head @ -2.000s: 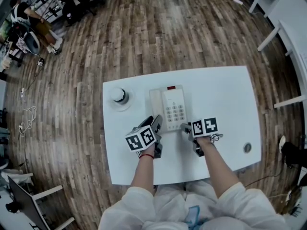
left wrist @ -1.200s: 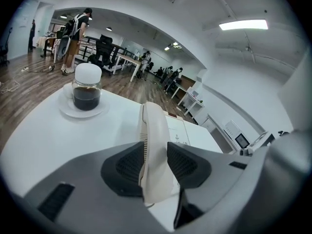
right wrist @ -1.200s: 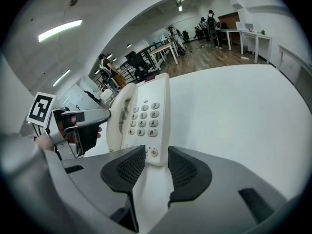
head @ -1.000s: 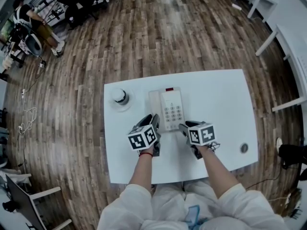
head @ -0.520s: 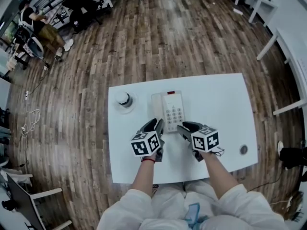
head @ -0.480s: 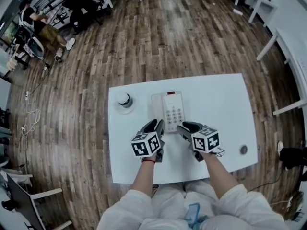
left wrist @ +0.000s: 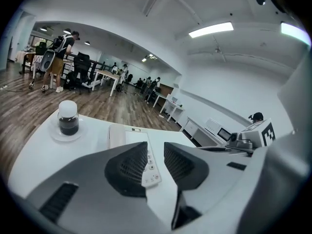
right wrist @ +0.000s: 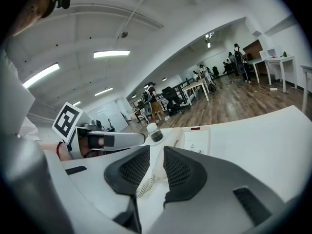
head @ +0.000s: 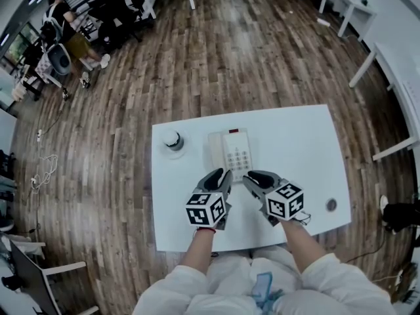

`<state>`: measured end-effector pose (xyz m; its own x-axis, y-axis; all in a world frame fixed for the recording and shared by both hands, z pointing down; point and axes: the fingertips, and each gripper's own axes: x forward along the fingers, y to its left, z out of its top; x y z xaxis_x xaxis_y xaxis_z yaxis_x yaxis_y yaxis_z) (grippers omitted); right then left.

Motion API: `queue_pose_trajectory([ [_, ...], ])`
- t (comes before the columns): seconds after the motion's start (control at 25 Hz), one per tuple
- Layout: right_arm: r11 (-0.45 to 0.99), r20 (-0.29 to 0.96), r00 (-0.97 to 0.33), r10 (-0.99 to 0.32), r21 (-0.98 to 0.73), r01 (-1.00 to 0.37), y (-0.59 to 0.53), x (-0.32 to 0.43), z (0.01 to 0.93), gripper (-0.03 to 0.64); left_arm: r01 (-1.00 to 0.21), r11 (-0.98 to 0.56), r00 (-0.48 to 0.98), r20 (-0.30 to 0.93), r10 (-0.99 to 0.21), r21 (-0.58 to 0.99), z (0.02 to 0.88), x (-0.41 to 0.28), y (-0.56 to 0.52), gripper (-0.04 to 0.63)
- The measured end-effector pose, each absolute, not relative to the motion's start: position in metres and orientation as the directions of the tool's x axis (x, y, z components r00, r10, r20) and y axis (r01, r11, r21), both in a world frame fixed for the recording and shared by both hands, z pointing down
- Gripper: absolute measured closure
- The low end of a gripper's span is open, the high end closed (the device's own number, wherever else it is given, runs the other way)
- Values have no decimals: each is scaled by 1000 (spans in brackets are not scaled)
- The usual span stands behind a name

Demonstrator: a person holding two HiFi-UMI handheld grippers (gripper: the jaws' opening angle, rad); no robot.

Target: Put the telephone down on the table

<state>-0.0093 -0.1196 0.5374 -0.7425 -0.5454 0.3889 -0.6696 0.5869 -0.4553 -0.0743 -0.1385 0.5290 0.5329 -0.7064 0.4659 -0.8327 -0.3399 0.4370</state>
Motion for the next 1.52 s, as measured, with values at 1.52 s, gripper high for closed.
queue_pose_trajectory([
  [1.52,793,-13,-810,-586,-214,-570,-16,-19,359,566,-636,-717,754,31,-657,285,357,-47,-28,594],
])
